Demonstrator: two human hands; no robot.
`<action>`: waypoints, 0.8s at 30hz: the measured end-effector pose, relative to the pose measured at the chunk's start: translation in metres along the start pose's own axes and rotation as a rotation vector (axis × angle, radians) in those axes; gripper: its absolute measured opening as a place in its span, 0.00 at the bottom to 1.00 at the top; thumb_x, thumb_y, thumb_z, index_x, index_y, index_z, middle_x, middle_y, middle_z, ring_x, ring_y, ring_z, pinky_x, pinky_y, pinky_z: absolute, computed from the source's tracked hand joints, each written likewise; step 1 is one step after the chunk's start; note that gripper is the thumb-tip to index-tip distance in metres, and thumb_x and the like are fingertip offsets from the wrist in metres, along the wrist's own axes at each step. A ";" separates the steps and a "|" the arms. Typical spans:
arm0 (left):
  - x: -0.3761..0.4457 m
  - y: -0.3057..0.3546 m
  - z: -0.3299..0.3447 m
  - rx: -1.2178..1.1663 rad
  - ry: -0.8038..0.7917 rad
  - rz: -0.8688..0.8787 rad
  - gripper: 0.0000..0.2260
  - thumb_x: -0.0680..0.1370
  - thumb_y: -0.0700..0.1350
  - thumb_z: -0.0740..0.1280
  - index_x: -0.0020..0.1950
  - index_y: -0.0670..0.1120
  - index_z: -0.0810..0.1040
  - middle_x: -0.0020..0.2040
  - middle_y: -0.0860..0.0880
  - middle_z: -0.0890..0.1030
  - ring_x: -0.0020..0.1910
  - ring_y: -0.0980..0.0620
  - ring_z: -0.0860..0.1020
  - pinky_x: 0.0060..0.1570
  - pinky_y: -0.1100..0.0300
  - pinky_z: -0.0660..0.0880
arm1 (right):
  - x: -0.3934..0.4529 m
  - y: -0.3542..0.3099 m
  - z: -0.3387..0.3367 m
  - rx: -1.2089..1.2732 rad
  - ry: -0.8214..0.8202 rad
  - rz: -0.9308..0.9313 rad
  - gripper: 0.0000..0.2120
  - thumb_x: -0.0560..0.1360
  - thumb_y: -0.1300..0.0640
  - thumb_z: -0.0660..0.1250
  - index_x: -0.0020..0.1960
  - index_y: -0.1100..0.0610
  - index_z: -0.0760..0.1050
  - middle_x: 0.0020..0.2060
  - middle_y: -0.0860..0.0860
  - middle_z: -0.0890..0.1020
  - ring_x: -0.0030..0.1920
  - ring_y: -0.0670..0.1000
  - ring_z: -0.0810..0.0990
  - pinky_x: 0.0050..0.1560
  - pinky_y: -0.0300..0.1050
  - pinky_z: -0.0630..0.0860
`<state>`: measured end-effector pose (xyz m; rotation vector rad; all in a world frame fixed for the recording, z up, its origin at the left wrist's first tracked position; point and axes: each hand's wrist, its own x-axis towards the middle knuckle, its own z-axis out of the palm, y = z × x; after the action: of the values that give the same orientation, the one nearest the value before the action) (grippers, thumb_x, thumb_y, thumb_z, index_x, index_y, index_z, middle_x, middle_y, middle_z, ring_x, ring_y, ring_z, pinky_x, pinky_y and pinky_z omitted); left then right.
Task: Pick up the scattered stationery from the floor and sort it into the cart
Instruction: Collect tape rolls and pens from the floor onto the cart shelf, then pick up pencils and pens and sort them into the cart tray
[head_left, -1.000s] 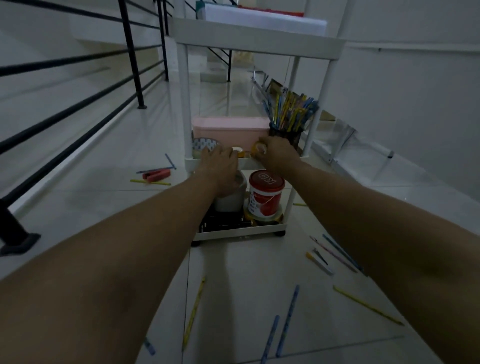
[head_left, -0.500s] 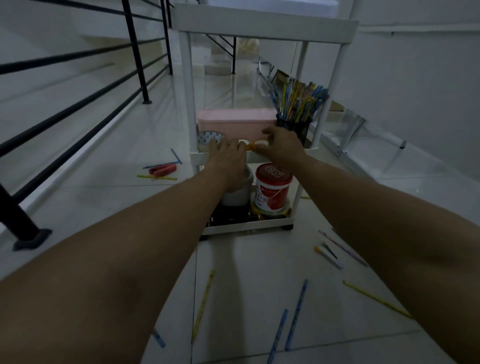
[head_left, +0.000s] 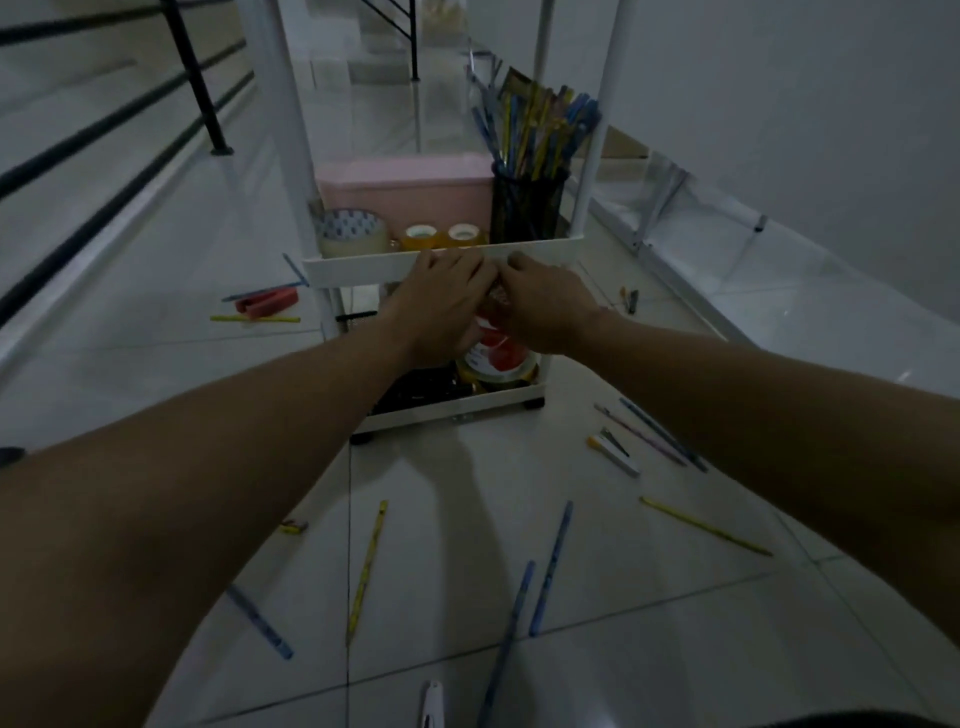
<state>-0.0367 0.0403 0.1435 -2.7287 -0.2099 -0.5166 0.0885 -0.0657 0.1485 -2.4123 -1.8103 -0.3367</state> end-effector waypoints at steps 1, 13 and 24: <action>0.001 0.005 0.004 -0.015 -0.050 0.021 0.22 0.70 0.50 0.67 0.60 0.41 0.71 0.56 0.41 0.75 0.53 0.41 0.73 0.49 0.48 0.68 | -0.008 0.007 0.006 -0.027 -0.067 -0.017 0.27 0.77 0.43 0.62 0.73 0.52 0.62 0.64 0.55 0.72 0.52 0.58 0.79 0.44 0.48 0.72; 0.011 0.069 0.048 -0.151 -0.421 0.190 0.22 0.77 0.49 0.64 0.69 0.43 0.67 0.62 0.44 0.71 0.55 0.44 0.74 0.50 0.54 0.71 | -0.100 0.108 0.071 -0.232 -0.650 -0.022 0.18 0.79 0.48 0.61 0.63 0.58 0.69 0.58 0.58 0.73 0.54 0.58 0.76 0.45 0.48 0.70; 0.028 0.118 0.056 -0.161 -0.813 0.290 0.14 0.78 0.50 0.64 0.60 0.46 0.71 0.59 0.46 0.74 0.53 0.47 0.75 0.49 0.54 0.72 | -0.133 0.124 0.101 -0.077 -0.776 -0.046 0.21 0.79 0.47 0.61 0.67 0.58 0.69 0.64 0.60 0.72 0.62 0.59 0.74 0.55 0.49 0.73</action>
<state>0.0318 -0.0463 0.0684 -2.8947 0.0379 0.6970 0.1833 -0.2029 0.0249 -2.7836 -2.1279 0.6353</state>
